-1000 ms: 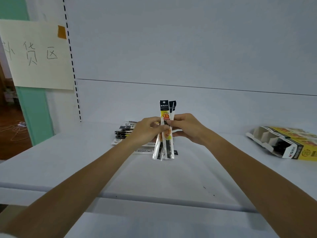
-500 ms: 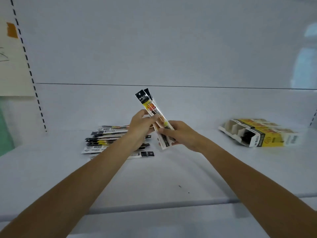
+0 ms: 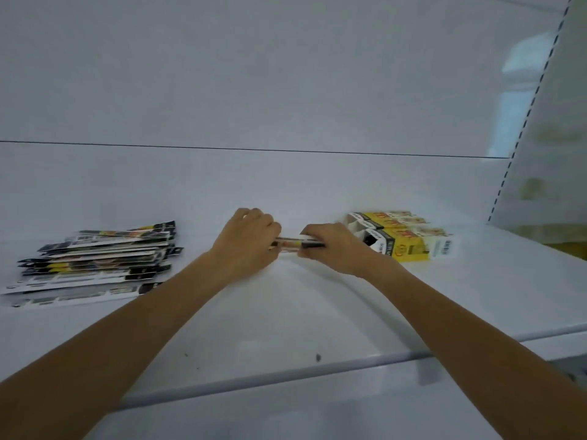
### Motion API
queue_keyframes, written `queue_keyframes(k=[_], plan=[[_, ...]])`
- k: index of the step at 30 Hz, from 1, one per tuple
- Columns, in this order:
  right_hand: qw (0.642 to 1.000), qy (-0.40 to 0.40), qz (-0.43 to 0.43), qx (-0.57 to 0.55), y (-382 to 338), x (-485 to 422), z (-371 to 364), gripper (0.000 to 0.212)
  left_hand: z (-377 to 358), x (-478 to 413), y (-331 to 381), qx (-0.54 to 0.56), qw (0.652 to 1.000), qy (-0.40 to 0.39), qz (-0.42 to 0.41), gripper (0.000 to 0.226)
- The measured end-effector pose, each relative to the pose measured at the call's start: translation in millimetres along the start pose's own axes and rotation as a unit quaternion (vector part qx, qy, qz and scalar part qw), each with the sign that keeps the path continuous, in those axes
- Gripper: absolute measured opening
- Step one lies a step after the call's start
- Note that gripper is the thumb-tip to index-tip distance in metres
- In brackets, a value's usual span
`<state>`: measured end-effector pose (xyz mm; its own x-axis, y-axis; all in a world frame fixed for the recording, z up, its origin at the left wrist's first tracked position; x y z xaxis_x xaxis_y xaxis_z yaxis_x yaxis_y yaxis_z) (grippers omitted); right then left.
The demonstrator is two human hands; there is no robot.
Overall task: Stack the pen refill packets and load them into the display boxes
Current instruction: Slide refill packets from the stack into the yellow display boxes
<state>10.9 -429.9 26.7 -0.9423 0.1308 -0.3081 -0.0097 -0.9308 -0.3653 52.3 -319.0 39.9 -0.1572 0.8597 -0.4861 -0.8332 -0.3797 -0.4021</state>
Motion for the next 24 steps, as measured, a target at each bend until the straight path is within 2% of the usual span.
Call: queue_keyframes(k=[1,5,10,15,20,22,24], plan=[[1.0,-0.008,0.009,0.009,9.4,2.6,9.6,0.015,-2.5,-8.5,10.3,-0.017,1.0,-0.004,0.001,0.019],[0.999,-0.012,0.03,-0.008,47.2,10.0,46.6,0.014,-18.6,-33.3,39.8,0.045,0.991,-0.084,0.096,0.016],[0.997,0.02,0.047,-0.054,87.4,17.3,68.1,0.022,-18.3,-57.3,68.1,0.079,0.989,-0.053,0.115,0.021],[0.996,0.073,0.039,-0.023,118.9,27.2,95.0,0.057,-17.4,-63.1,72.5,0.099,0.978,-0.064,0.172,0.017],[0.988,0.078,0.02,0.133,180.2,41.0,113.9,0.069,-16.2,-48.5,61.6,0.141,0.954,-0.063,0.259,0.037],[0.982,0.073,0.015,0.175,205.7,48.6,114.6,0.092,-18.3,-43.2,61.3,0.136,0.95,-0.086,0.266,0.038],[0.98,0.078,-0.002,0.185,228.5,53.7,112.9,0.108,-24.4,-40.6,61.8,0.141,0.951,-0.101,0.255,0.026]])
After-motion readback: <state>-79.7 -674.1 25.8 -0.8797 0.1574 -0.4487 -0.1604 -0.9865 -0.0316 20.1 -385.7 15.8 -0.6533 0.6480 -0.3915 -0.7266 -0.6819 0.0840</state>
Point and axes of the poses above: each hand's wrist, its own x-axis away from the middle knuckle, its own z-axis out of the back of the hand, y = z × x, the point moved 7 cm from there along -x, towards the middle knuckle, and after that the axes turned 7 degrees about -z, right-handed, at the moved point
